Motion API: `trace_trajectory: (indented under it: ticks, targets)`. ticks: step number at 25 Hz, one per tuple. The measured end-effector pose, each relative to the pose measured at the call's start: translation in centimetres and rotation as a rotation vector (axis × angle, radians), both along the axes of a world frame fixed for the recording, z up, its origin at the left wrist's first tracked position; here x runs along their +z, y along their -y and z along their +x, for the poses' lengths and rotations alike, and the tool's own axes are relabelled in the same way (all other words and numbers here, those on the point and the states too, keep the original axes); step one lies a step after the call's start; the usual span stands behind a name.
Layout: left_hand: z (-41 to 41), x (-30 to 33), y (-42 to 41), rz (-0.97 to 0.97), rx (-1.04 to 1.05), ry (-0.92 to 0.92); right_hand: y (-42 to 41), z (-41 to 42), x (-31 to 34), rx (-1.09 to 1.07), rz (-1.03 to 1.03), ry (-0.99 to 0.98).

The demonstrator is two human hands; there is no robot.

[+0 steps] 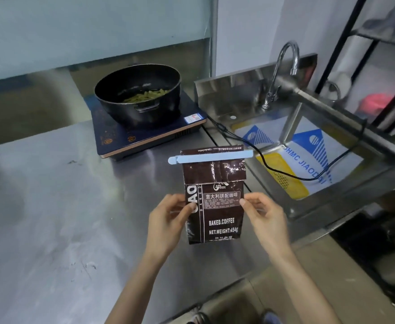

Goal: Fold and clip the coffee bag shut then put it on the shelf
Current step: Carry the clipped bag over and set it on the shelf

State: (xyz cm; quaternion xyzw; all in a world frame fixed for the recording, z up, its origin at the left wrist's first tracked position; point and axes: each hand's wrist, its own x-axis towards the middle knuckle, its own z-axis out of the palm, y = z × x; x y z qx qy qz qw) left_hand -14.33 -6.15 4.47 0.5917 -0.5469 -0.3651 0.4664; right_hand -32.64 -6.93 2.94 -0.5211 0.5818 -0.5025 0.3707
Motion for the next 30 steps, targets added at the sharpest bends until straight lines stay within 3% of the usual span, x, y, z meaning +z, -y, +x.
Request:
trace_trajectory:
  ticks: [18, 30]
  targets:
    - [-29.9, 0.2, 0.6, -0.007, -0.311, -0.040, -5.5, -29.2, 0.9, -0.306, -0.034, -0.049]
    - [-48.0, 0.2, 0.4, 0.024, -0.729, 0.023, -12.9, -42.9, 0.9, -0.792, 0.064, 0.000]
